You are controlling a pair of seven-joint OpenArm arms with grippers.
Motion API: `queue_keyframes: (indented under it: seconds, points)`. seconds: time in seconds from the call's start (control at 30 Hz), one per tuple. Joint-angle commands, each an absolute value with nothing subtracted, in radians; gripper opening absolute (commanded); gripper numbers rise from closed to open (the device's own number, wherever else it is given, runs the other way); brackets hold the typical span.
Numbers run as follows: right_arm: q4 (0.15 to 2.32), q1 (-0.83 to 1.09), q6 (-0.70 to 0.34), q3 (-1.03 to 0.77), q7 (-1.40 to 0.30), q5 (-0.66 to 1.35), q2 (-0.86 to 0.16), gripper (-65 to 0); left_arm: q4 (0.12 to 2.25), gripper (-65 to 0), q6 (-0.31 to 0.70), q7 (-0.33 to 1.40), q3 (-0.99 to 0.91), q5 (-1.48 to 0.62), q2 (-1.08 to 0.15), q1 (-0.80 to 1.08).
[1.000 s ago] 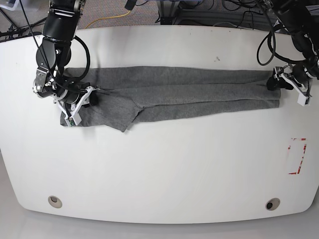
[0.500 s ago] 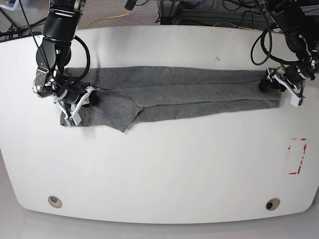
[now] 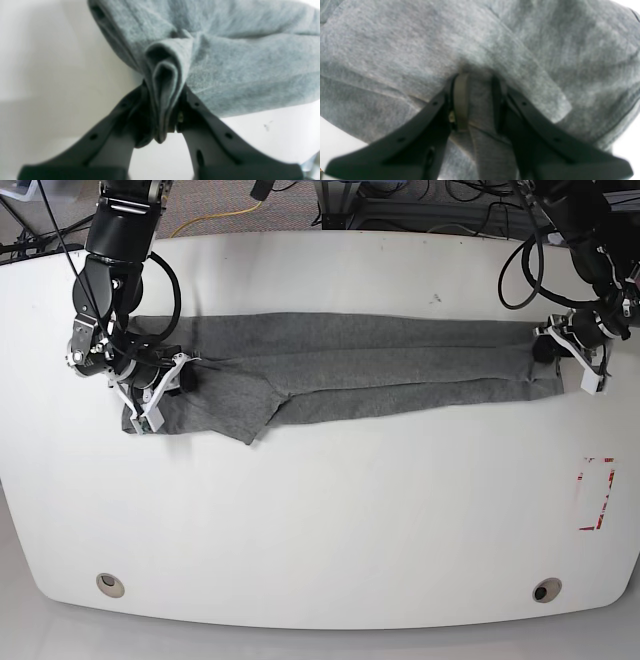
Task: Fold the T-shirt properly
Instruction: 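Release the strip end and grasp it again with the left gripper, then carry the strip end with the left gripper toward the right gripper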
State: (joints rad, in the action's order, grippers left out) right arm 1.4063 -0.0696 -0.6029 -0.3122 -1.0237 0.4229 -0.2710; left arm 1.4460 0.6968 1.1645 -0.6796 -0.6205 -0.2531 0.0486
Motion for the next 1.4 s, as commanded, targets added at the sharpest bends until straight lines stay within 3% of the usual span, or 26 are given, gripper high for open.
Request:
queue_keyframes:
  seconds: [0.0,0.23,0.47,0.97,1.37]
  points:
    - [1.420,-0.081,-0.607,-0.315,-1.020,0.429,-0.283,-50.4,1.572,-62.4,0.698,1.145,-0.636,-0.642,-0.277,0.065]
    - [1.420,-0.079,-0.607,-0.317,-1.020,0.429,-0.283,-50.4,1.840,-62.2,0.698,1.150,-0.530,-0.647,-0.277,0.122]
    - [1.420,-0.079,-0.607,-0.317,-1.020,0.429,-0.282,-50.4,1.969,-62.1,0.698,1.210,-0.397,-0.648,-0.246,0.116]
    - [1.420,-0.085,-0.607,-0.318,-1.020,0.429,-0.283,-50.4,1.957,-61.9,0.698,1.322,-0.199,-0.641,-0.038,-0.016]
    - [1.420,-0.087,-0.607,-0.318,-1.020,0.429,-0.283,-50.4,1.948,-61.8,0.698,1.319,-0.056,-0.530,0.008,-0.036]
